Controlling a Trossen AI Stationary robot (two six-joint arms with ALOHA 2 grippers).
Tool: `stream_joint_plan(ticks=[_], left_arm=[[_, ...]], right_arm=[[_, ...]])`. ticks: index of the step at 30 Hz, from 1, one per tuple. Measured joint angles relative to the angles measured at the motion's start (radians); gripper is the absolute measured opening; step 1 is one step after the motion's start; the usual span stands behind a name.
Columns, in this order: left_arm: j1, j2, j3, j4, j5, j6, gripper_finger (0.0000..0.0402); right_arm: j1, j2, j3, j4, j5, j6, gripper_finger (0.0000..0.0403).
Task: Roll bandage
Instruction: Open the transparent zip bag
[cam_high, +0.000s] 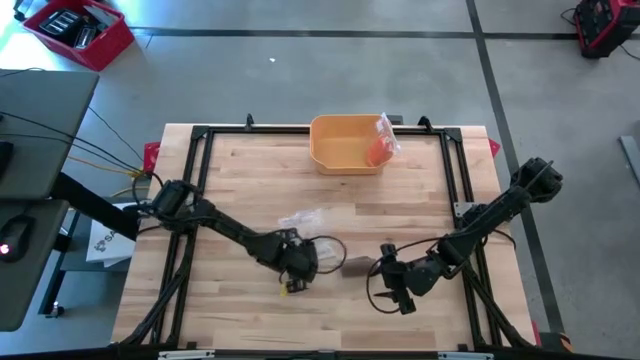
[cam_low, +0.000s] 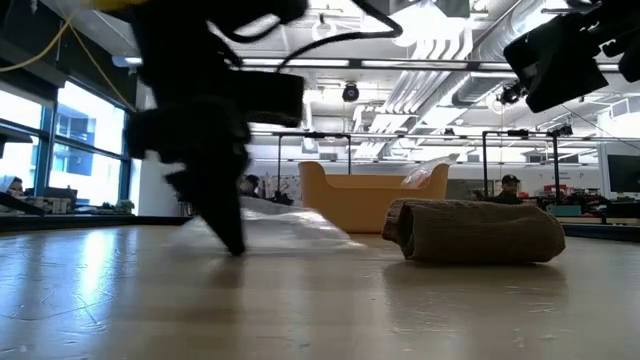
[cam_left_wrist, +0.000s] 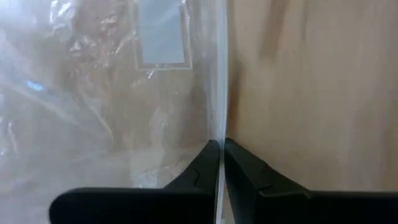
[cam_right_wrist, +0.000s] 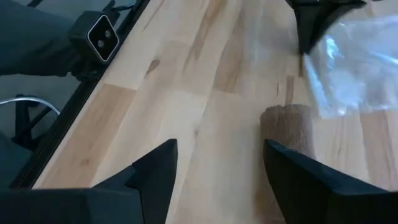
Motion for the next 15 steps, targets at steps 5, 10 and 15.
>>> stream_joint_plan(ticks=[5, 10, 15], left_arm=[[-0.089, -0.110, -0.003, 0.006, 0.040, -0.221, 0.0003], [-0.148, -0.208, -0.004, 0.055, 0.027, -0.366, 0.0003], [-0.175, -0.270, 0.000, 0.190, -0.012, -0.335, 0.0001]], right_arm=[[-0.018, 0.001, -0.001, 0.079, 0.003, -0.091, 0.0229], [-0.042, 0.002, -0.001, 0.317, -0.048, -0.391, 0.0229], [-0.060, 0.025, 0.001, 0.463, -0.065, -0.622, 0.0229]])
